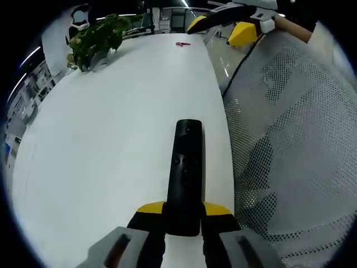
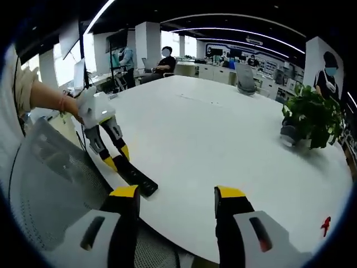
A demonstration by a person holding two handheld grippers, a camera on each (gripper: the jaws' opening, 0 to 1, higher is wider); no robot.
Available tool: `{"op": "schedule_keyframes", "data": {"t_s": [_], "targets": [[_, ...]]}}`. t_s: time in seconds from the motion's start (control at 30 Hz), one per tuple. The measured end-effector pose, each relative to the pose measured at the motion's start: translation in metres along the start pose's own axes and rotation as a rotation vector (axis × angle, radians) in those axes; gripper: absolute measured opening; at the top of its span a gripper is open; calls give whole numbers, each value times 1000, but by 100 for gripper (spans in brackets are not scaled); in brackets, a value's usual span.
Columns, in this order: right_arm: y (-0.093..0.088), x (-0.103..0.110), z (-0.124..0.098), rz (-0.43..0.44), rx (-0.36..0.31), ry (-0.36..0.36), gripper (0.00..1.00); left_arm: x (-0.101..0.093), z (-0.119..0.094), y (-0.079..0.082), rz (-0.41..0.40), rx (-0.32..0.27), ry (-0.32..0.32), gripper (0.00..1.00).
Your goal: Press the specified remote control buttons in sequence, fully releasing each button before pressing the next.
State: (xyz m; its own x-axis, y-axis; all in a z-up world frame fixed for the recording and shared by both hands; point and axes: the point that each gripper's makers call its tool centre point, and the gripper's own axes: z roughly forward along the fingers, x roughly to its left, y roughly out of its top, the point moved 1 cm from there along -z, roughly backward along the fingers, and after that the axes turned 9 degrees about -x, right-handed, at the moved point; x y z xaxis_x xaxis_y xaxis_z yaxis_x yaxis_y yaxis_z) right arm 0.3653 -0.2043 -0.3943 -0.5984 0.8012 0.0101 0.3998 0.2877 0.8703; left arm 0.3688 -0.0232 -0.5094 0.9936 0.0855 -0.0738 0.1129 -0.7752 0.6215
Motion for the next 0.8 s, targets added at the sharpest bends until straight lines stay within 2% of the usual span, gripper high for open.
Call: {"op": "schedule_keyframes", "data": {"t_s": [0.2,0.43,0.6,0.8], "targets": [[-2,4,1,-3,12,22,54,-4,1,1,13,0,19,23],[-6,12,3,-8,43,62,54,-10,3,3,-49,-61,45,24],[-12,24,6,-48,97,127,53,-10,3,2,-17,-76,55,24],[-15,35,8,-60,136,202,47,-11,3,2,31,-61,65,24]]}}
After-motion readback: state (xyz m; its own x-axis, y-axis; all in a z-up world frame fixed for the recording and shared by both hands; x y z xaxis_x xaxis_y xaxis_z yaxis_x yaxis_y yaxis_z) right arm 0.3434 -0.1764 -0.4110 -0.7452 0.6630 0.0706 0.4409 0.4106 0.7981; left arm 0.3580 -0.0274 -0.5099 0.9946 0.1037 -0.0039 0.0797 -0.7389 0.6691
